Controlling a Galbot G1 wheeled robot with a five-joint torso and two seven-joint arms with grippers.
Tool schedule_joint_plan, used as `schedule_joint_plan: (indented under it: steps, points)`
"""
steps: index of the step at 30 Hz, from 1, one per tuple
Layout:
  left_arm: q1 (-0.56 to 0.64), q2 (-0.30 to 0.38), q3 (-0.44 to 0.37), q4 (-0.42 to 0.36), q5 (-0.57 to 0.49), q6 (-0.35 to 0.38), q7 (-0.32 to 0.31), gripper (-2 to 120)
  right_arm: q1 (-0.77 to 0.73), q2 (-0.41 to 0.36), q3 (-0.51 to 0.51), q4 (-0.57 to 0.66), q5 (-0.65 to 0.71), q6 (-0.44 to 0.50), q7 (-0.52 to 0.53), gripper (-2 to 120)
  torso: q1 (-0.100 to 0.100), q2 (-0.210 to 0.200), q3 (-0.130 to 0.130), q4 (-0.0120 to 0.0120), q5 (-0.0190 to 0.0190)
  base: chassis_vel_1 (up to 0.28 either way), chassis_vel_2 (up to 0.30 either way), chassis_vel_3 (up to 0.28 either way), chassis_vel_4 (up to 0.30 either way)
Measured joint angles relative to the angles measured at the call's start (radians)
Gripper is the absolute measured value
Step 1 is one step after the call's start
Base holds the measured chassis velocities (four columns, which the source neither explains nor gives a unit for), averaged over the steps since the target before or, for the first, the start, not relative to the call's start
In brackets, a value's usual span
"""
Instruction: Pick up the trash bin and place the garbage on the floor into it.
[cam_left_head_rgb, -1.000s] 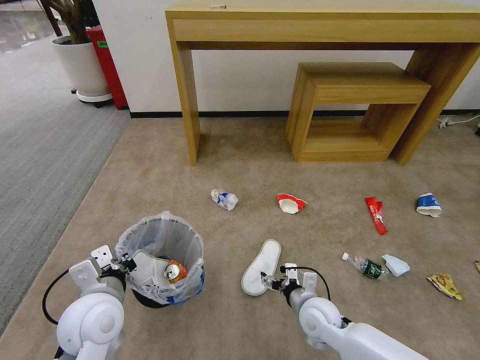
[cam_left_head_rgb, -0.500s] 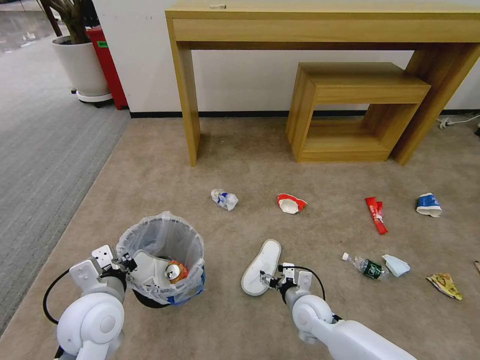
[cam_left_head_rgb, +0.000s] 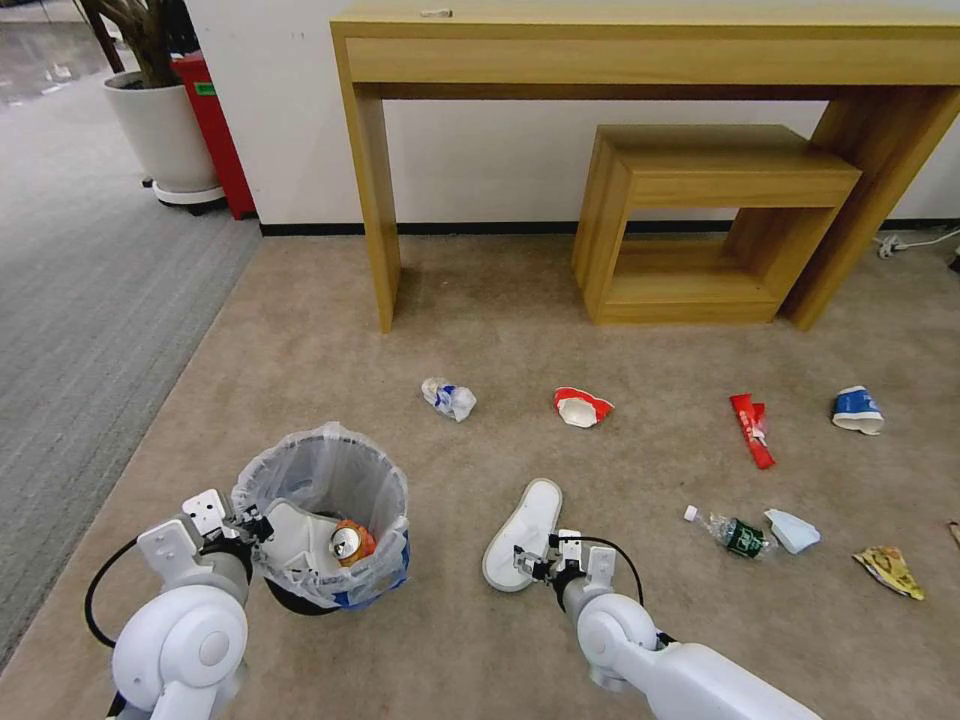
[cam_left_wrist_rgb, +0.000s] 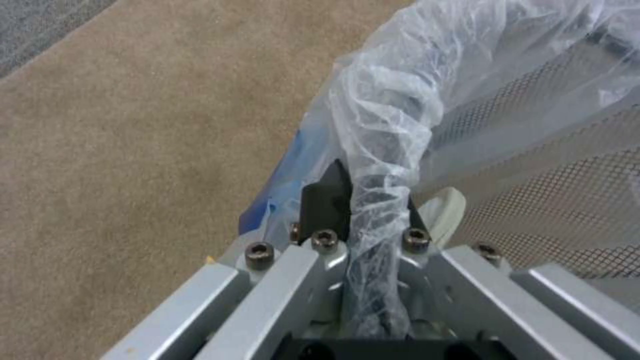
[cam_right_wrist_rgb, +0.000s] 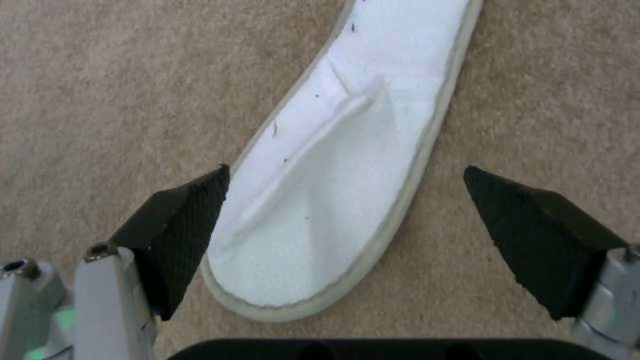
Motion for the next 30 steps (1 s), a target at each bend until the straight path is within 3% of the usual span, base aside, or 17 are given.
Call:
schedule_joint_plan:
  steps: [30]
  points:
    - [0.008,-0.002,-0.004,-0.011,0.003,0.0,0.0,1,0.006,0.069,-0.01,-0.033,-0.007,0.0,0.011,88,0.0,0.0,0.0,0.0,0.0001,0.0,0.0,0.0,0.0]
